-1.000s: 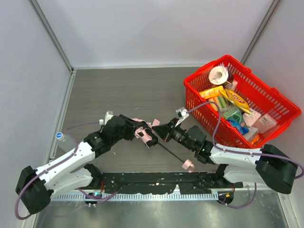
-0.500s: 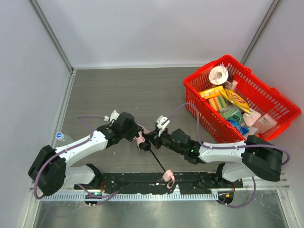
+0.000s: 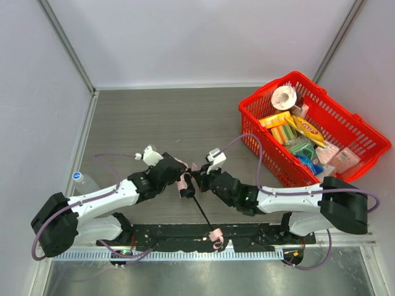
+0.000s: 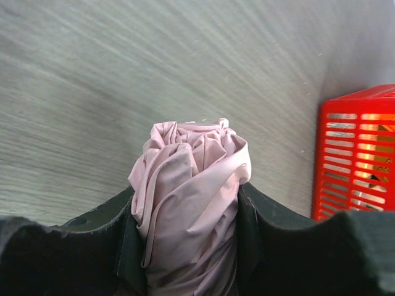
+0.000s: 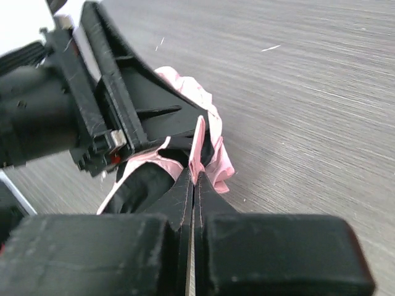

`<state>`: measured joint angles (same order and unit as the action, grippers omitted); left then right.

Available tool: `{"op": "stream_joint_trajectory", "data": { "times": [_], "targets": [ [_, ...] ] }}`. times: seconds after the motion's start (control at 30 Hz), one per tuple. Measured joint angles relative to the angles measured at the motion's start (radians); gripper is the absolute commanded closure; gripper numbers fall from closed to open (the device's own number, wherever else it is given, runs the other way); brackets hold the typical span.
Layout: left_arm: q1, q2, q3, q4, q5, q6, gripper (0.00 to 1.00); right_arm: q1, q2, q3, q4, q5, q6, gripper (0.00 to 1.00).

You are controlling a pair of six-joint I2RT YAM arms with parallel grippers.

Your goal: Put away the umbrella

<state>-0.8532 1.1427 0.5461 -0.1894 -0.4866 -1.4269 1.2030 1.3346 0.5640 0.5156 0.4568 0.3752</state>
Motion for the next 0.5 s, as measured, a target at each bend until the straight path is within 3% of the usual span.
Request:
{"op": "stream_joint_trajectory", "data": {
  "times": [0.2, 0.37, 0.5],
  "targets": [
    [-0.060, 0.050, 0.090, -0.028, -0.132, -0.026, 1.00, 0.031, -0.012, -0.027, 0.122, 0.198, 0.064, 0.99],
    [-0.061, 0.137, 0.125, -0.049, -0.165, -0.035, 1.00, 0.116, 0.110, -0.041, 0.326, 0.321, -0.150, 0.99],
    [-0.060, 0.193, 0.138, -0.076, -0.148, -0.035, 1.00, 0.190, 0.158, -0.041, 0.370, 0.367, -0.362, 0.99]
  ]
}}
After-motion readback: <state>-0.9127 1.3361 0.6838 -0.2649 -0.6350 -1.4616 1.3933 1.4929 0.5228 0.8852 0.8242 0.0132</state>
